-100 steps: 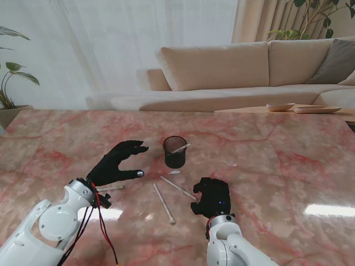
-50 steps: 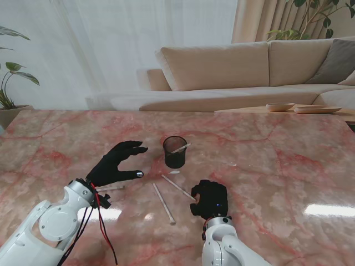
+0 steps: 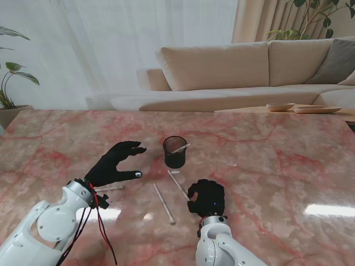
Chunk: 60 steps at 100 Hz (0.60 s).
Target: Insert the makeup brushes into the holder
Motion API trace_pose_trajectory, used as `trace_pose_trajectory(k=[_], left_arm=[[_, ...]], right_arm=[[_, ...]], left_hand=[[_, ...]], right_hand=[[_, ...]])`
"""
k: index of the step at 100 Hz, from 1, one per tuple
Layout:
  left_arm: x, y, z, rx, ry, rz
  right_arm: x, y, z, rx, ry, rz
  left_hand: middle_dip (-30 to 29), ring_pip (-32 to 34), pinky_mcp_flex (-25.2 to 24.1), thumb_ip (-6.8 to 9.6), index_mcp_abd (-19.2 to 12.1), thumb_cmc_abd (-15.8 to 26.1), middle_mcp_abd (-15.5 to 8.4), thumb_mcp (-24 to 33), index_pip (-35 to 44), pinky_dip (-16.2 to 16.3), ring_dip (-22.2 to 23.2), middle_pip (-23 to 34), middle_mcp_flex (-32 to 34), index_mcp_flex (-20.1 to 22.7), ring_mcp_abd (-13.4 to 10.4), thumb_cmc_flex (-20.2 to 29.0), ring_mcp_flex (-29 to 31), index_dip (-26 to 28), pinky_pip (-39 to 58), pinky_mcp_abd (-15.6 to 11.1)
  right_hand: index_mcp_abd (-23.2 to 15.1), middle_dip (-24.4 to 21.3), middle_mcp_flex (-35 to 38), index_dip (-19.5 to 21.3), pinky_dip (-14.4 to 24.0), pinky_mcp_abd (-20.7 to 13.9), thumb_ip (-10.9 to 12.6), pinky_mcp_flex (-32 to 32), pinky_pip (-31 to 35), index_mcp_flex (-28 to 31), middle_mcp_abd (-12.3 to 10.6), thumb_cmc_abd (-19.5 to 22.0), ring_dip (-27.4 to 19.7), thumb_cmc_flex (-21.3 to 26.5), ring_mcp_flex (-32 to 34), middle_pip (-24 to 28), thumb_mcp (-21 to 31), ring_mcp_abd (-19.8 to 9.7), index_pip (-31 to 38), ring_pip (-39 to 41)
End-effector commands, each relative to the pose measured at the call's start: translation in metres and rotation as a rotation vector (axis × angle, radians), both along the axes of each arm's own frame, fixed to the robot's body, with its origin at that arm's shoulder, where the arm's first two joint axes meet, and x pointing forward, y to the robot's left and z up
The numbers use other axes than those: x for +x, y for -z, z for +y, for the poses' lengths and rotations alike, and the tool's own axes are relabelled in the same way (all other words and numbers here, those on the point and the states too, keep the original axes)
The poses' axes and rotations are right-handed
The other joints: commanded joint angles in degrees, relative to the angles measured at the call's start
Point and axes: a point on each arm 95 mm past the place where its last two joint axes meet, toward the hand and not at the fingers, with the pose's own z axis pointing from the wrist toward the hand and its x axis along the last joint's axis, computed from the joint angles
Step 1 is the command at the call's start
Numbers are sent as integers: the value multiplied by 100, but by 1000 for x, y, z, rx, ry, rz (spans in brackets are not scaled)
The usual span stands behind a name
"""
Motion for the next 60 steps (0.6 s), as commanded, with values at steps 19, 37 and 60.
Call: trace_pose_trajectory(k=[19, 37, 60], left_arm=[[-3, -1, 2, 2, -5, -4], [-2, -1, 1, -4, -5, -4], [-2, -1, 1, -8, -8, -5]], right_arm=[[0, 10, -7, -33, 48, 16], [3, 12, -5, -28, 27, 27], [3, 18, -2, -14, 28, 66]], left_hand=[[-82, -154, -25, 114, -182, 190, 27, 78, 70, -70, -28, -128, -84, -54, -296, 108, -151, 50, -224, -179], [-83, -153, -27, 116, -186, 209, 26, 117, 72, -75, -26, -129, -72, -52, -285, 95, -151, 52, -226, -169], [-80, -144, -27, 116, -188, 203, 41, 183, 80, -73, -19, -122, -41, -42, -274, 90, -135, 56, -221, -160]], right_hand=[[338, 8, 224, -781, -64, -120, -161, 53, 246, 239, -226, -36, 9, 646, 264, 207, 541, -232, -192, 200], [494, -25, 409, -1325, -105, -117, -75, 60, 278, 406, -230, -118, 3, 542, 303, 182, 652, -232, -386, 197], [325, -64, 530, -1817, -147, -125, -90, 43, 267, 656, -217, -243, 4, 436, 303, 101, 596, -232, 14, 197]])
